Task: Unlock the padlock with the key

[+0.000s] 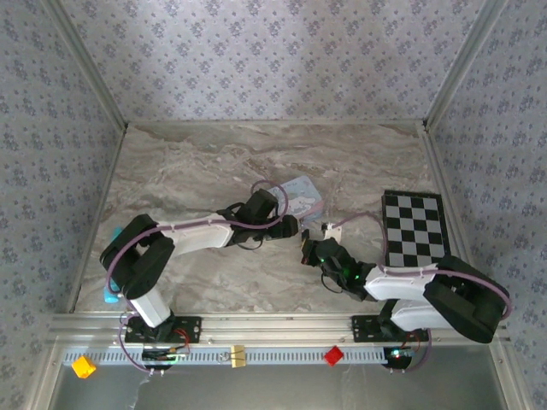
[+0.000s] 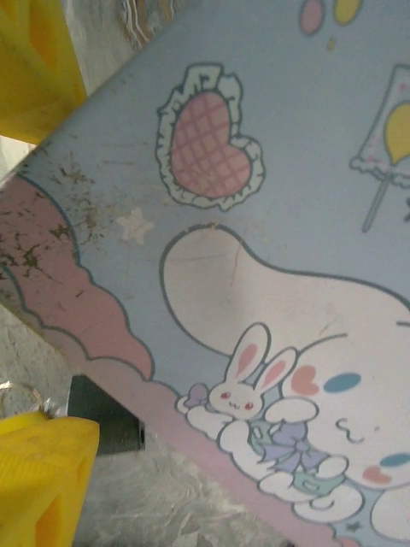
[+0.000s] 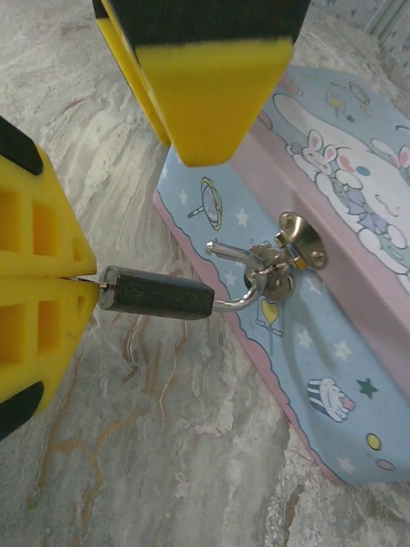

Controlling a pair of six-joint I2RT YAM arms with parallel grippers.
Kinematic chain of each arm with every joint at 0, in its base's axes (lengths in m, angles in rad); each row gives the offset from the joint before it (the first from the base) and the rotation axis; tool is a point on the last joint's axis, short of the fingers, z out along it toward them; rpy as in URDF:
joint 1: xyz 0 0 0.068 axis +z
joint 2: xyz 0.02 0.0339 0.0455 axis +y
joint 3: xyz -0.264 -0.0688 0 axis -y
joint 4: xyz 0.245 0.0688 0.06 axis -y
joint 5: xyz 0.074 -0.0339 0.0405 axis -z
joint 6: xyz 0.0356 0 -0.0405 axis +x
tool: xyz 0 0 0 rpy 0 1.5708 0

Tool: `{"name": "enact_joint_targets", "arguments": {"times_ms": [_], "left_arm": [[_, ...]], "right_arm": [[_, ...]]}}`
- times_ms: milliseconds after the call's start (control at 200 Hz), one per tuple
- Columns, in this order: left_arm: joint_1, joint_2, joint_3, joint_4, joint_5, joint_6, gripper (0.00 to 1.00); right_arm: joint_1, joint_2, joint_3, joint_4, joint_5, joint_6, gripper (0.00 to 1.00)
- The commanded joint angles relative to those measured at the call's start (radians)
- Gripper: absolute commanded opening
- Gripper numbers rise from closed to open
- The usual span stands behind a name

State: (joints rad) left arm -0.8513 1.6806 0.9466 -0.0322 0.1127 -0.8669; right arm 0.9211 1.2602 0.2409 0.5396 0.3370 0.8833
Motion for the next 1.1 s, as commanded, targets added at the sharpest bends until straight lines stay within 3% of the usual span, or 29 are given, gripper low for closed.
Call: {"name": "enact_joint_targets", "arguments": {"times_ms": [0, 165, 445, 765, 1094], "left_arm": [[-0.001, -0.024, 0.027, 0.021, -0.004, -0.013, 0.82], [0.035, -0.091, -0.027, 0.024, -0.074, -0.045, 0.89], [0.102, -0.009, 0.025, -0.01, -0.078, -0.044, 0.86], [0.078, 0.06, 0.047, -0.012, -0.077, -0.056, 0.82], [0.022, 0.076, 0.049, 0.014, -0.056, -0.081, 0.81]], "right_arm": [[-0.006, 0.006, 0.009, 0.018, 0.006, 0.015, 0.0], [-0.008, 0.004, 0.019, -0.004, 0.017, 0.013, 0.0], [-0.016, -0.015, 0.019, -0.052, 0.052, 0.035, 0.0], [-0.047, -0.094, -0.003, -0.102, 0.106, 0.045, 0.0], [-0.166, -0.031, 0.001, -0.015, -0.027, 0.013, 0.0]]}}
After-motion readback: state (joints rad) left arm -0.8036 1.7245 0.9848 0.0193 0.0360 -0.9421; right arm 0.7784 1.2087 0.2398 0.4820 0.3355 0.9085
